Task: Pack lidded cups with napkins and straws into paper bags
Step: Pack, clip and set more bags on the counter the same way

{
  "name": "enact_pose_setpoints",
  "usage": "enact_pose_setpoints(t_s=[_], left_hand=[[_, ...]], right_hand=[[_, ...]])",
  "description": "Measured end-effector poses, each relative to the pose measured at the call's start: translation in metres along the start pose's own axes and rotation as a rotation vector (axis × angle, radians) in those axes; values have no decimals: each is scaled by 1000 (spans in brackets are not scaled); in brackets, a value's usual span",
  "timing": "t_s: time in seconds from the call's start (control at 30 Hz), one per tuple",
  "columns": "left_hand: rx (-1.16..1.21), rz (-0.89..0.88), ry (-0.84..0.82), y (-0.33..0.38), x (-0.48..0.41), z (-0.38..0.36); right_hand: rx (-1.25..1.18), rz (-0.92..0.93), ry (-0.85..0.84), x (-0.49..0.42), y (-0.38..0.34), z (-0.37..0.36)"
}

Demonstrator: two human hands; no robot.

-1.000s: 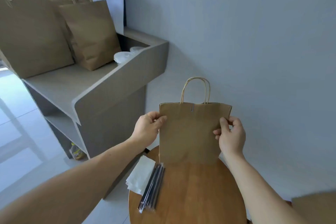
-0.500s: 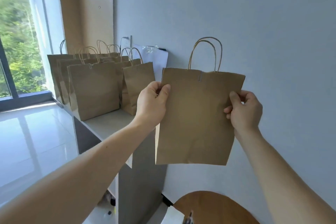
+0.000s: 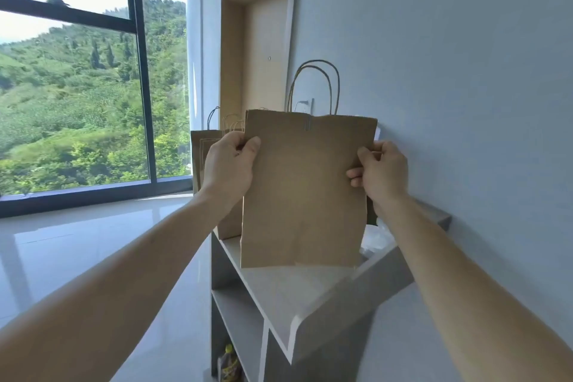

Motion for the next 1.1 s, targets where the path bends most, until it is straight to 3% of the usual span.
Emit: enact_pose_setpoints(t_s=[0.4,0.7,0.9,1.1], left_hand=[[-173,165,-69,-142,-108,27],[-195,74,-109,-188,-138,-2],[-183,-49,-94,-185,-144,-17],[-196,-52,-59,-185,-152,-27]], right_hand=[[67,-134,-281,-31,131,-176],[142,-144,-351,-62,179,-218],[261,48,-320,-92,160,-214],[358,148,-338,-105,157,-210]])
Point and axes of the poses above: each hand's wrist, its own x-axis away from the middle knuckle, its own z-axis out of the back of the hand, y = z × x, the point moved 9 cm from there along -x, towards the middle knuckle, and after that the axes turned 13 degrees about z, right-handed, at the moved point
